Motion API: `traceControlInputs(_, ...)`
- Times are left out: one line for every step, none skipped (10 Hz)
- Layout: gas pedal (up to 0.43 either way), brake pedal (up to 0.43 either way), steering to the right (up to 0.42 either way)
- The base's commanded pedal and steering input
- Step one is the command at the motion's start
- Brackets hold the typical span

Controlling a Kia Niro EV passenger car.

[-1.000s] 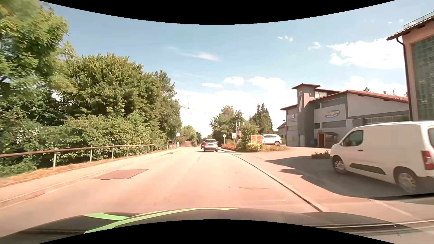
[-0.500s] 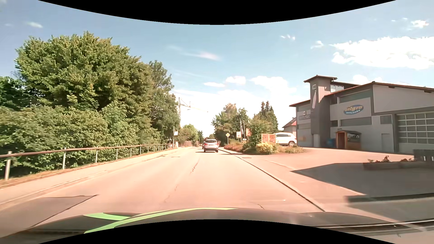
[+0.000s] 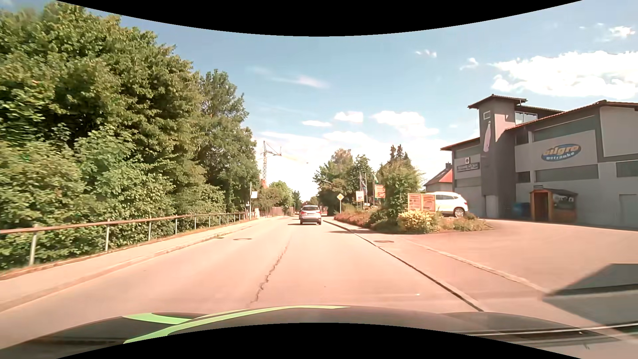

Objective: Follow the waypoints while adhering to traffic rules and regulations

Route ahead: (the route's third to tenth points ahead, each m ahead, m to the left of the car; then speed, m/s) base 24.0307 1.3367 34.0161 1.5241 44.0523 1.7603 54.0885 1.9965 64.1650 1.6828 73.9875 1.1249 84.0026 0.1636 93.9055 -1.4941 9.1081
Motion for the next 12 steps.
traceControlInputs(0.087,0.0,-0.01)
traceControlInputs(0.087,0.0,-0.009)
traceControlInputs(0.087,0.0,-0.009)
traceControlInputs(0.087,0.0,-0.009)
traceControlInputs(0.098,0.0,-0.009)
traceControlInputs(0.098,0.0,-0.009)
traceControlInputs(0.098,0.0,-0.009)
traceControlInputs(0.098,0.0,-0.009)
traceControlInputs(0.098,0.0,-0.009)
traceControlInputs(0.098,0.0,-0.01)
traceControlInputs(0.098,0.0,-0.01)
traceControlInputs(0.098,0.0,-0.01)
